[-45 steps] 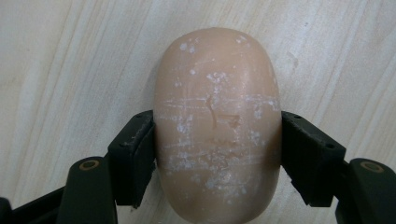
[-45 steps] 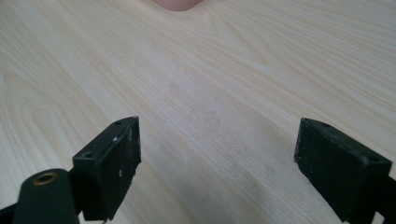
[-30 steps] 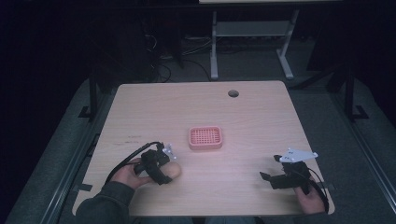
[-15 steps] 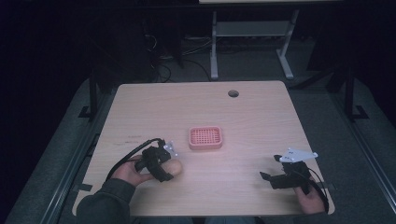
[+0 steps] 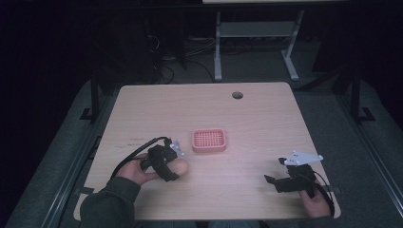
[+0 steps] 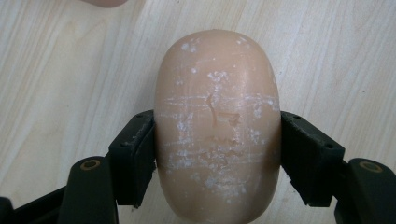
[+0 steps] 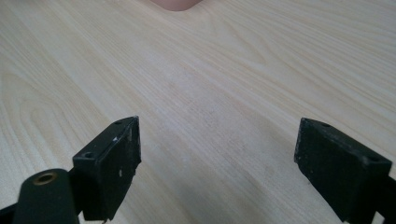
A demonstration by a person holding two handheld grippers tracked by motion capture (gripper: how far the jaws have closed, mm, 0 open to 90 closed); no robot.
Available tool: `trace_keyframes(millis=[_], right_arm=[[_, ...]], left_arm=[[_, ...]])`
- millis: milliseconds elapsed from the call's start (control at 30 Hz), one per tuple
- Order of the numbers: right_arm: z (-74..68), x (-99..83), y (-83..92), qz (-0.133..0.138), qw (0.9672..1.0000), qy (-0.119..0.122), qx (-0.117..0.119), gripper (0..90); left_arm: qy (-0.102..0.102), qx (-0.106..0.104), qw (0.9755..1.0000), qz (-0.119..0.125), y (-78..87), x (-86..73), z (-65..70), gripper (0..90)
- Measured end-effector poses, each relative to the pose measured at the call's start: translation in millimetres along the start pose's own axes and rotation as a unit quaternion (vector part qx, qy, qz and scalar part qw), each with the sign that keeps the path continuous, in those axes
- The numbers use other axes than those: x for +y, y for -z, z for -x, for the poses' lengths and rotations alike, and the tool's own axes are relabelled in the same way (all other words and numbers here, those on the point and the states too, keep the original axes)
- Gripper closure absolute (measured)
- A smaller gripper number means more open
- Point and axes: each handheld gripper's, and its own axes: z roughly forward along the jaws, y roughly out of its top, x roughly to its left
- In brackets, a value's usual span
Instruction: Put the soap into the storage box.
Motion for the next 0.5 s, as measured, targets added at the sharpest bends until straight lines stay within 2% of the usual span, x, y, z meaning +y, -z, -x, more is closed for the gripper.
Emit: trace_keyframes(millis=[500], right_arm=[[1.2, -0.8, 0.6, 0.002, 1.0, -0.001, 0.002, 14.1]], left_arm=[[-0.012, -0.004, 0.9999, -0.001, 0.9, 14.8, -9.3, 32.2]])
